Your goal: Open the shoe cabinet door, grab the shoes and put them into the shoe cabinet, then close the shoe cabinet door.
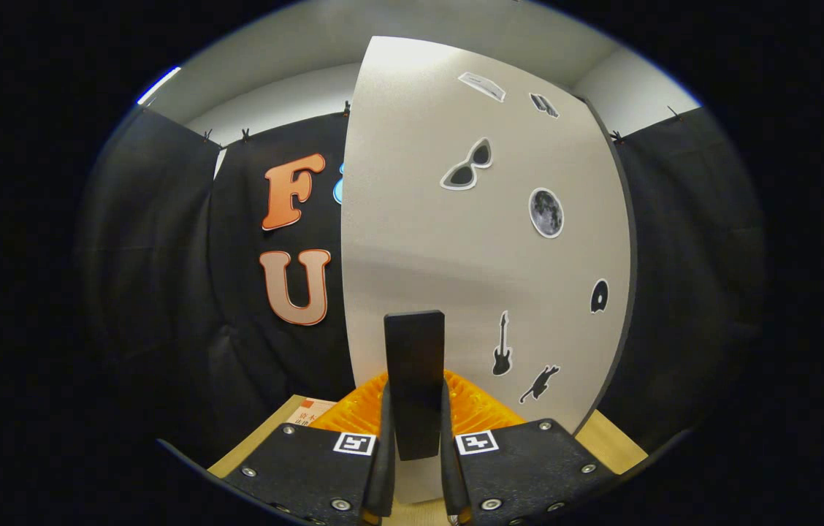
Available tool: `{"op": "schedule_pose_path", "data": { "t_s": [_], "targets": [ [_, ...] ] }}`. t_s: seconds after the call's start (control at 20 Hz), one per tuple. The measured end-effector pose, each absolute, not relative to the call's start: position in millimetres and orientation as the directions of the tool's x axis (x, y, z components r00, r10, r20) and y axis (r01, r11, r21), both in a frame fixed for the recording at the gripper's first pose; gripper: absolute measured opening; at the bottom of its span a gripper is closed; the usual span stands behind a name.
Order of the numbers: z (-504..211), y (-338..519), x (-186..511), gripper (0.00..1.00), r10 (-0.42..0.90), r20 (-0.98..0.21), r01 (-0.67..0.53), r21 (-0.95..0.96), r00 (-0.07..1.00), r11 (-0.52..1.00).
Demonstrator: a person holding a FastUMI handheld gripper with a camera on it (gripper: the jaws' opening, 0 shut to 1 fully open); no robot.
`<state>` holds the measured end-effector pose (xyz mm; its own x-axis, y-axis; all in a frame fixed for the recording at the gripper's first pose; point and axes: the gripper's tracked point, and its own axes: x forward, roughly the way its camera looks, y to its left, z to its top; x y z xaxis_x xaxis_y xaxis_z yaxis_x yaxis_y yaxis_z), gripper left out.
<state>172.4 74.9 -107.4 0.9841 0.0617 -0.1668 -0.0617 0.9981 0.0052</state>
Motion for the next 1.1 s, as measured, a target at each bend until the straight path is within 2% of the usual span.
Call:
{"op": "schedule_pose_path", "data": {
  "t_s": [0.45,0.8,1.1],
  "targets": [
    [-101.1,35.1,117.4,0.26,-0.031,-0.188,0.028,-0.017,0.982,0.999],
    [-95.3,4.1,86.0,0.22,-0.047,-0.174,0.042,-0.031,0.984,0.999],
    [-91.3,-30.6,59.8,0.22,-0.008,-0.168,0.003,-0.032,0.986,0.999]
  ]
}}
